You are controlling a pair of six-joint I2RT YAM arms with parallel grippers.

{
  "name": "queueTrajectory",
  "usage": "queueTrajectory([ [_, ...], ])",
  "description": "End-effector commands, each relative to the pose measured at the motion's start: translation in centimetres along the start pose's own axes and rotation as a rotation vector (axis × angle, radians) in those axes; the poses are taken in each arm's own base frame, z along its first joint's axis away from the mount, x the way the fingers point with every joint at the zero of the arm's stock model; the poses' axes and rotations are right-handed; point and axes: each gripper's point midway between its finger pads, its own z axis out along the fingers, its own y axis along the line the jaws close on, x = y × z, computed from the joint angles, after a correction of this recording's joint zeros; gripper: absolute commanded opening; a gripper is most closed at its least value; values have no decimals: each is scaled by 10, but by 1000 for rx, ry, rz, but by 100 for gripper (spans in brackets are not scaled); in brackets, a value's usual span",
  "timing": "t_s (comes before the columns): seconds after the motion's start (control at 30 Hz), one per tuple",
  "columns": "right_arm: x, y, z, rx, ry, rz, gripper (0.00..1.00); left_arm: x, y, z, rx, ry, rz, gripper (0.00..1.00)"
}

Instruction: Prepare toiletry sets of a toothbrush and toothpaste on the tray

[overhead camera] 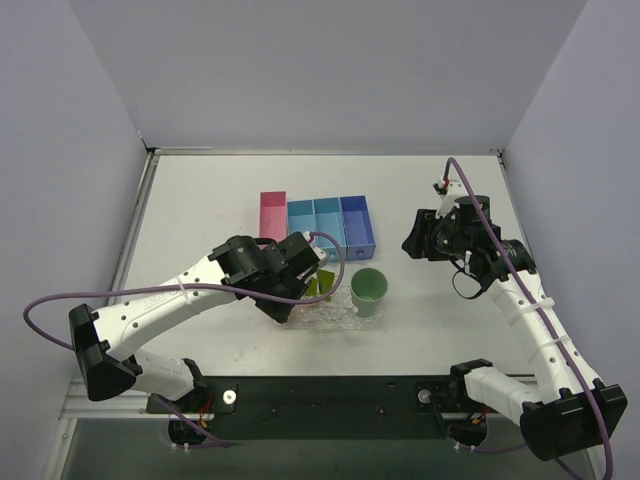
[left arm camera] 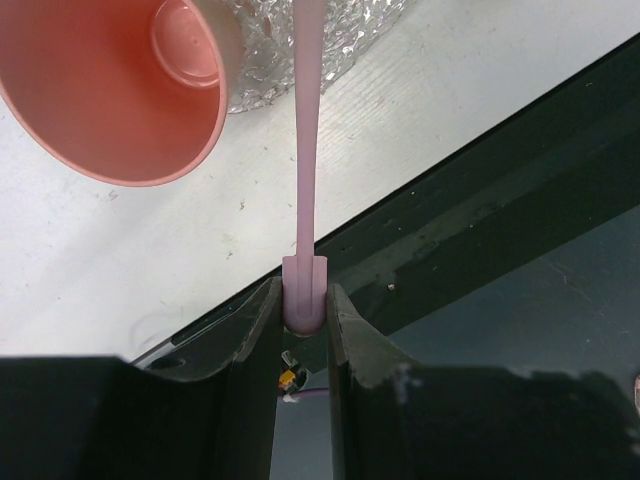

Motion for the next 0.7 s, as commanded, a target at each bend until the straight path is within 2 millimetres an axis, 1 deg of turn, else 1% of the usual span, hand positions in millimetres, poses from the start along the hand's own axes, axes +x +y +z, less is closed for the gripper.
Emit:
queueTrajectory([
  [0.0,-2,-5,1,11,-14,-17,44,-9,-2,-8,-10,-26,-8,0],
  [0.27,-3,-6,1,9,-21,-22,44,-10,-2,0,-32,-3,-2,0],
  [0.67,1,-8,6,11,-7,-17,44,-13,0,11,-62,25,6,0],
])
